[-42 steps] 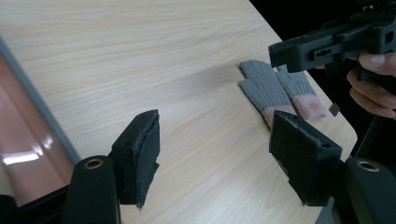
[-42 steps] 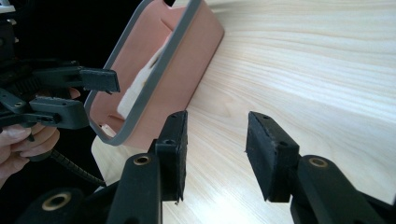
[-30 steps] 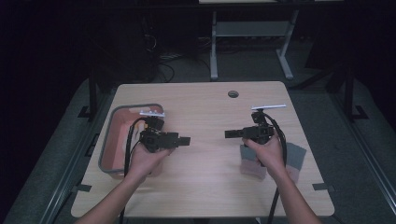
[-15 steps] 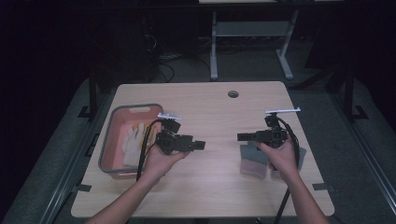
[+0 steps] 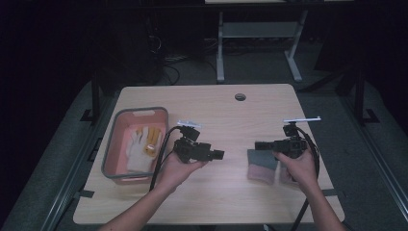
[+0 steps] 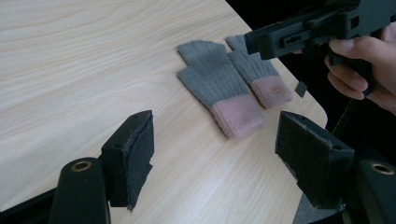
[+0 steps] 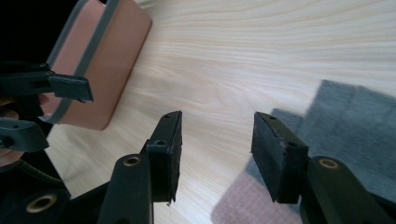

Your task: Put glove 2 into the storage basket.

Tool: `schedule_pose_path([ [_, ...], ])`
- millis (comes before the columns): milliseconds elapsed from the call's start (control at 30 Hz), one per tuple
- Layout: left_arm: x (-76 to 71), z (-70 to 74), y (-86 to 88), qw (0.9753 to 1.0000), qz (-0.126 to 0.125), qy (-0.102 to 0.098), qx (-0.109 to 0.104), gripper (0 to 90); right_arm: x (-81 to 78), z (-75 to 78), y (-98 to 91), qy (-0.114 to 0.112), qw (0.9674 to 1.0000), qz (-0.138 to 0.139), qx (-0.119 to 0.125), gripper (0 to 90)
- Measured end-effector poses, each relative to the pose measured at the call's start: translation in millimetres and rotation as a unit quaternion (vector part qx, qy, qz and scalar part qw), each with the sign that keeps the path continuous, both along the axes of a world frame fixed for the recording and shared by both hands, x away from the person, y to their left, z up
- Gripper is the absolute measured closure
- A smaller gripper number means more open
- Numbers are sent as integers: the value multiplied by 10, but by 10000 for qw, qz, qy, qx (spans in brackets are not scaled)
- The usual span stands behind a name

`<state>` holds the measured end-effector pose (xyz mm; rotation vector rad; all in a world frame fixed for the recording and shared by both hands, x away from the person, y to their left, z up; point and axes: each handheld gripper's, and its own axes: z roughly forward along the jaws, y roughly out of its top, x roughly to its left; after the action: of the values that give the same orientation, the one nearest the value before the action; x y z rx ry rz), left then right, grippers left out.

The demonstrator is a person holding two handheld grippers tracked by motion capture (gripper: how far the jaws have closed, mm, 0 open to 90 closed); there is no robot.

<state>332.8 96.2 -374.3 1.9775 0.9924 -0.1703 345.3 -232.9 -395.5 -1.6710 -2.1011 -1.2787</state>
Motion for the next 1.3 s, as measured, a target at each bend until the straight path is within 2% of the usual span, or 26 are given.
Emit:
schedule_pose_path([
  [300,-24,-84,-192,9999,-122,-14,13,277,-84,-62,-143,2,9991,-78,-420,520],
  [500,-39,-147,-306,9998,-188,-26,2,277,-151,-130,-274,40,9985,-205,-508,517],
  [633,-51,-187,-382,9998,-208,-34,-23,276,-192,-164,-355,24,9974,-298,-660,514],
  [900,-69,-263,-502,9995,-304,-10,-41,276,-261,-221,-488,5,9933,-444,-1071,513],
  [1000,-78,-279,-532,9994,-356,-16,-14,271,-291,-256,-531,51,9903,-533,-1279,514],
  [1167,-94,-309,-574,9993,-377,28,-52,271,-320,-311,-591,52,9878,-611,-1432,516],
  [1300,-94,-347,-585,9992,-385,82,-42,272,-342,-346,-645,64,9844,-683,-1622,518],
])
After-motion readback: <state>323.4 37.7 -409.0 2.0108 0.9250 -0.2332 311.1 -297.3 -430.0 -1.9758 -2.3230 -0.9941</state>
